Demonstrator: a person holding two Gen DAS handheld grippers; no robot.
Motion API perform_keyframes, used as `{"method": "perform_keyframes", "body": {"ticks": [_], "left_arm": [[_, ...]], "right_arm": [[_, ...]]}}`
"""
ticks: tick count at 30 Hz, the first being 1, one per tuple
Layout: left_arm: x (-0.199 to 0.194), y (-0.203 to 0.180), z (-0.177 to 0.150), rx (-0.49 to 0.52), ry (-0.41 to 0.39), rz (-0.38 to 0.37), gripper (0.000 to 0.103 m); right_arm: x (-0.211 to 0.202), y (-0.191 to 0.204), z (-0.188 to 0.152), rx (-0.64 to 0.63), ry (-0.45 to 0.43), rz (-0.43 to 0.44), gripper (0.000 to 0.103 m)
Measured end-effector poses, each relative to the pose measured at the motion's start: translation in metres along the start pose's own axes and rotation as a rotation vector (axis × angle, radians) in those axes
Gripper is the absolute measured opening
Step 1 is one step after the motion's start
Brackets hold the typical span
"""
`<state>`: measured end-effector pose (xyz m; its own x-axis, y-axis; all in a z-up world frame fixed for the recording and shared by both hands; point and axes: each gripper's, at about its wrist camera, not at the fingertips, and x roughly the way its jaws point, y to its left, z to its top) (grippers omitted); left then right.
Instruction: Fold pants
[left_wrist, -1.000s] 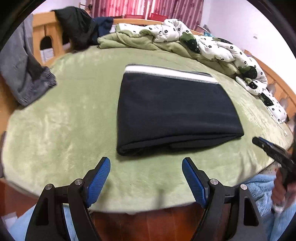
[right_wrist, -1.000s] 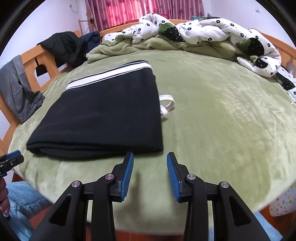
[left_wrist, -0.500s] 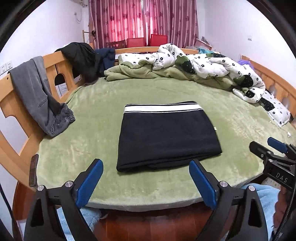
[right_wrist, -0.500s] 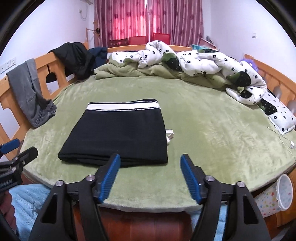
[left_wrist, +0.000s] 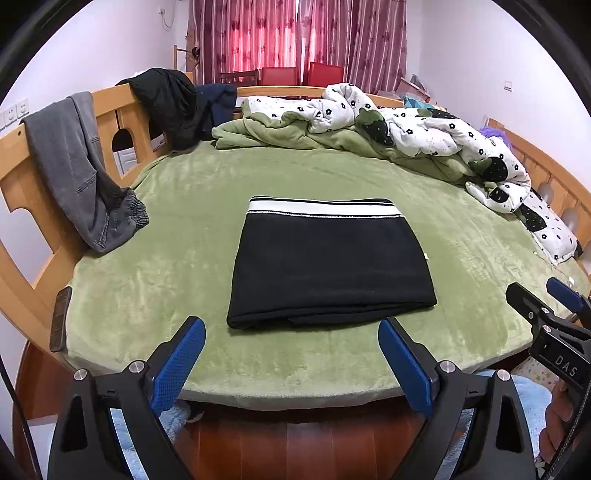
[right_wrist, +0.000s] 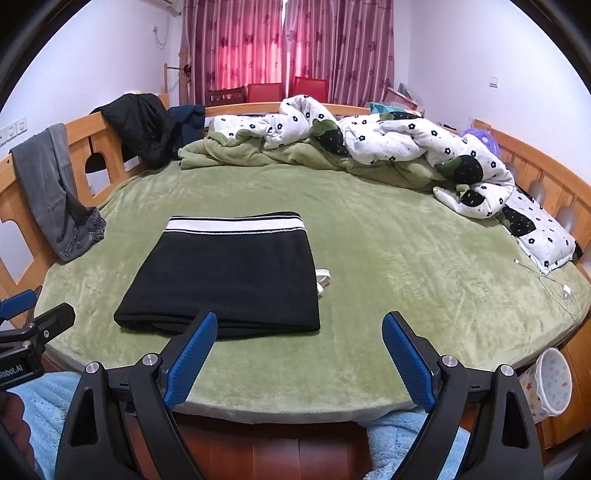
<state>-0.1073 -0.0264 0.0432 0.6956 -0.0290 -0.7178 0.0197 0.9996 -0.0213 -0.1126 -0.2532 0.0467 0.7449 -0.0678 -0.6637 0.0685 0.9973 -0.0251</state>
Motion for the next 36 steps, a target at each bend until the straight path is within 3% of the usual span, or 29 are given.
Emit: {"method": "perform_keyframes", "body": {"ticks": [36], "left_arm": [[-0.0033,-0.0008,-0.0027,-0.014,-0.001,0.024,0.095]], "right_arm": [[-0.0011,0.0054,-0.0073,0.02,0.016,-0.013,0.09]]}}
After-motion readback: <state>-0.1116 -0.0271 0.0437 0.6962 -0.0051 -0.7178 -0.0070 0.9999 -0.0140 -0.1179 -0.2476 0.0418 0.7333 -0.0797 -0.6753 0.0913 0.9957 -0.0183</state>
